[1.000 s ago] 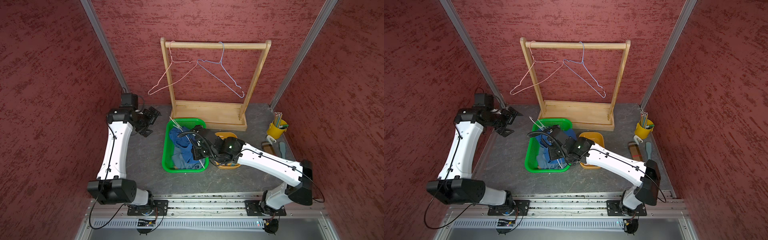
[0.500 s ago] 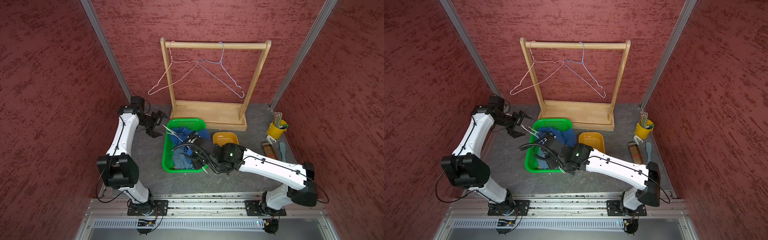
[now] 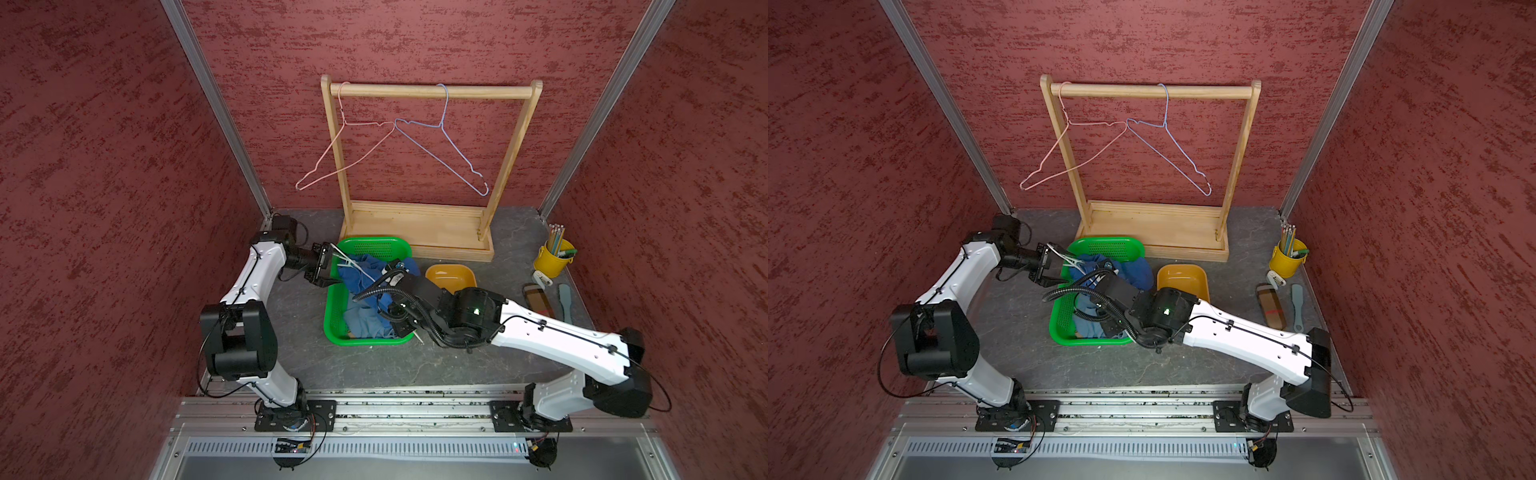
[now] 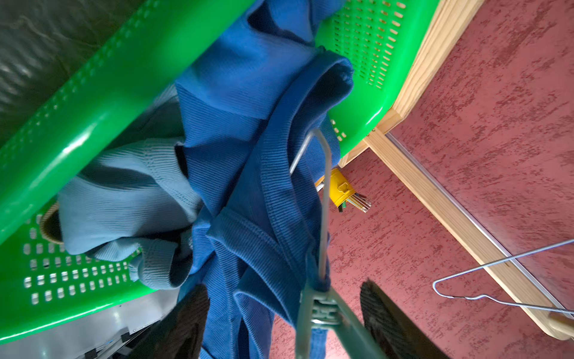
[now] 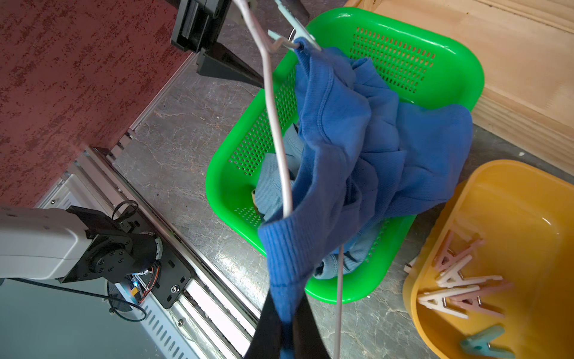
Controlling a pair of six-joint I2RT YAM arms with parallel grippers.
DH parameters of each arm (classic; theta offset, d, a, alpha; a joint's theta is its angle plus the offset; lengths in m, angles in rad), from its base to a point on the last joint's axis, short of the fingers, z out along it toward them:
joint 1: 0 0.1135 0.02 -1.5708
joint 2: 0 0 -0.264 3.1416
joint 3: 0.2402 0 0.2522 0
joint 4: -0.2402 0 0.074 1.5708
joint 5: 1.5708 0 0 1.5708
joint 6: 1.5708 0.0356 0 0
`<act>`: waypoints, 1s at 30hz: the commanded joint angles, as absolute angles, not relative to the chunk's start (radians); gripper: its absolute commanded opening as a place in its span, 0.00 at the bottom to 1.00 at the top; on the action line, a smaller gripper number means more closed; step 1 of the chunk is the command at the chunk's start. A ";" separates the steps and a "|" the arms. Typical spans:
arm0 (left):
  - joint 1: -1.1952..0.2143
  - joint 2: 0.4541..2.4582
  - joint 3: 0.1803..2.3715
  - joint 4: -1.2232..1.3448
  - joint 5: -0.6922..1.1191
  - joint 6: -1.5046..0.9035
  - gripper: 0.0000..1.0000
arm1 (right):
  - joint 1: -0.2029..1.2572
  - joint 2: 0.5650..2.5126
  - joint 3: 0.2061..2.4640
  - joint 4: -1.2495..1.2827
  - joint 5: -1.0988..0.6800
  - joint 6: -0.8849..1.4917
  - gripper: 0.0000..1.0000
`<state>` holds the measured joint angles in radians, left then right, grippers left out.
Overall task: Remove the clothespins securing tank tops to the hanger
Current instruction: Remove the clothespin from the hanger.
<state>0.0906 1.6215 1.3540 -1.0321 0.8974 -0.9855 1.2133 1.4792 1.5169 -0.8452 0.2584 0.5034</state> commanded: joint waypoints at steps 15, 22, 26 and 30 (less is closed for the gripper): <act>0.101 1.600 1.352 -0.997 0.923 -0.997 0.21 | 1.233 1.414 1.431 -0.764 0.293 0.515 0.00; 0.106 1.593 1.360 -0.983 0.928 -0.990 0.17 | 1.233 1.409 1.408 -0.759 0.292 0.513 0.00; 0.130 1.610 1.425 -1.121 0.959 -0.879 0.17 | 1.232 1.373 1.384 -0.752 0.285 0.519 0.00; 0.184 1.605 1.521 -1.309 0.845 -0.717 0.17 | 1.229 1.328 1.332 -0.746 0.283 0.535 0.00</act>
<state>0.1493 1.6169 1.4654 -1.1591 0.9047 -0.8574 1.2232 1.3766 1.3502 -0.7792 0.2665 0.5129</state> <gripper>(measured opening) 0.170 0.078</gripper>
